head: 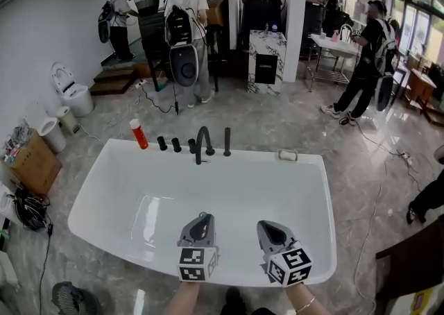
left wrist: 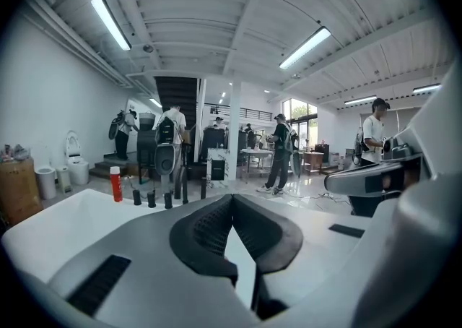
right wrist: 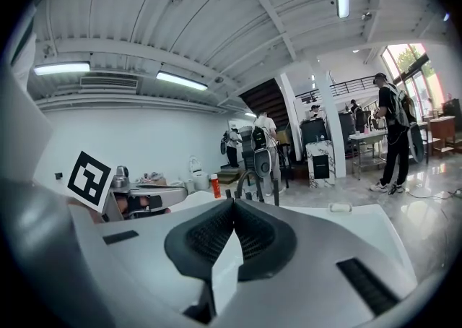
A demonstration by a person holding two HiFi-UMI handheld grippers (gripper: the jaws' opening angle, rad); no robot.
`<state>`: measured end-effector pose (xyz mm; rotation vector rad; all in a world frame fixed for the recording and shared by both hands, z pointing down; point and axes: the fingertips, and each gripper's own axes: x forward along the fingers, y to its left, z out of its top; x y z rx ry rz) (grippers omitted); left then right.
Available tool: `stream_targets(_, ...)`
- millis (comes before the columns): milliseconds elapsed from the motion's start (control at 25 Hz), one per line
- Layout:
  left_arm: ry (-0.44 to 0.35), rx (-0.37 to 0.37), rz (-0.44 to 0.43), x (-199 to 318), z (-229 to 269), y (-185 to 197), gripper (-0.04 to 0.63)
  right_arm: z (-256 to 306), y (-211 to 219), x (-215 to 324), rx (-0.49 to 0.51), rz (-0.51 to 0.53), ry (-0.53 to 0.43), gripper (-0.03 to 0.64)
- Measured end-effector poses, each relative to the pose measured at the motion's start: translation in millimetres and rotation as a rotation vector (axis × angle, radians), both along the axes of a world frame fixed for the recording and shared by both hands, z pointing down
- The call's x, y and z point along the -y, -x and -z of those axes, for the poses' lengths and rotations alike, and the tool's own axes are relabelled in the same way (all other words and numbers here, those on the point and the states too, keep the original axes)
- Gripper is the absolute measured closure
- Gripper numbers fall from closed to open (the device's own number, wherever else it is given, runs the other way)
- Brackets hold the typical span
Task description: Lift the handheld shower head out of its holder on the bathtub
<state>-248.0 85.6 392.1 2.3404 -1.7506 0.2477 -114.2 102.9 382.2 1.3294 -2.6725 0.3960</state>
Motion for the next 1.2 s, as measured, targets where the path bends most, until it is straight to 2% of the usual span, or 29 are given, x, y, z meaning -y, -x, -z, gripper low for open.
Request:
stream_targets(360, 0.014, -0.01, -0.011, 70, -11, 9, 0.575, -8, 6, 60, -0.015, -0.026, 0.008, 0.611)
stream_targets(640, 0.034, 0.004, -0.005, 141, -35, 6, 0.575, -28, -1, 128, -0.016, -0.031, 0.018, 0.611)
stream_targets(840, 0.054, 0.014, 0.006, 211, -46, 2, 0.575, -36, -5, 192, -0.018, -0.021, 0.034, 0.611)
stream_targets(1200, 0.079, 0.033, 0.028, 332, -101, -16, 0.575, -89, -22, 306, -0.018, -0.004, 0.063, 0.611)
